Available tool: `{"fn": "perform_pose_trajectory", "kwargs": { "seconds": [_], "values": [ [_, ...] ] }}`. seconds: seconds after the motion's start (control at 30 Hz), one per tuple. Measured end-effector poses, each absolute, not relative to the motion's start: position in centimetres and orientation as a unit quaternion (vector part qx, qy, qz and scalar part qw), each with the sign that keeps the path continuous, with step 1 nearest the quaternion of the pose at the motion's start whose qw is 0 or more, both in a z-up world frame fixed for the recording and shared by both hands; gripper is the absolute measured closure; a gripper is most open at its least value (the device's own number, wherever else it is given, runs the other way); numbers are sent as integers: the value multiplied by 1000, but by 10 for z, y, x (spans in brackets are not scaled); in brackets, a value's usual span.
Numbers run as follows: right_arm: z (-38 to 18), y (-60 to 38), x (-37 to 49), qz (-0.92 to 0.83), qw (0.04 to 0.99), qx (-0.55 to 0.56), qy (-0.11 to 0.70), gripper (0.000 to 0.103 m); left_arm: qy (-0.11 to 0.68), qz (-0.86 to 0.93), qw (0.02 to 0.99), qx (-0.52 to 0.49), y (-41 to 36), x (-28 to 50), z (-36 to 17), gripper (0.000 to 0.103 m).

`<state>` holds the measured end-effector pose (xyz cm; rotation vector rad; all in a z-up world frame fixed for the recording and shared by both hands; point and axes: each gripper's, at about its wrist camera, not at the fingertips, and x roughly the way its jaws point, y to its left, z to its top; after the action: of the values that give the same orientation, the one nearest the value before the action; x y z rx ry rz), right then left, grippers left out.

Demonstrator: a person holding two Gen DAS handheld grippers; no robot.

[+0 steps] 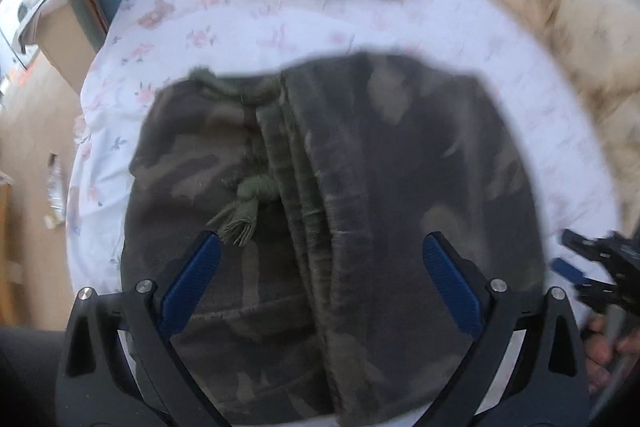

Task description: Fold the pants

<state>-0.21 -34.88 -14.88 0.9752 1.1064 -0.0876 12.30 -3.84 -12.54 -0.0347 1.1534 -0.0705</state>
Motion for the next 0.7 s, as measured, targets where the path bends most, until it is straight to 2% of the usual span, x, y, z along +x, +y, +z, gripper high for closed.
{"fn": "perform_pose_trajectory", "kwargs": {
  "seconds": [0.1,0.23,0.27,0.3,0.33,0.37,0.4,0.5,0.7],
  "values": [
    [-169,-335,0,-28,732,419,537,41,589,4,808,33,-36,136,-166,7],
    [-171,-329,9,-6,737,417,532,39,589,6,807,39,-37,137,-172,6],
    [-172,-323,12,16,734,423,532,42,588,6,808,38,-36,136,-172,6],
    [-170,-326,11,23,733,419,535,52,588,5,808,35,-36,135,-172,6],
    [-167,-326,12,22,739,406,537,74,590,4,807,32,-35,135,-171,6],
    [-164,-330,12,21,744,404,531,84,591,2,806,29,-34,135,-170,6],
    [-158,-336,11,21,751,403,522,90,591,-1,806,27,-33,134,-169,6],
    [-125,-336,5,45,788,387,477,94,589,-4,808,26,-29,131,-169,6],
    [-49,-300,-12,162,850,337,371,95,585,-7,811,6,-10,128,-166,6]
  ]
}}
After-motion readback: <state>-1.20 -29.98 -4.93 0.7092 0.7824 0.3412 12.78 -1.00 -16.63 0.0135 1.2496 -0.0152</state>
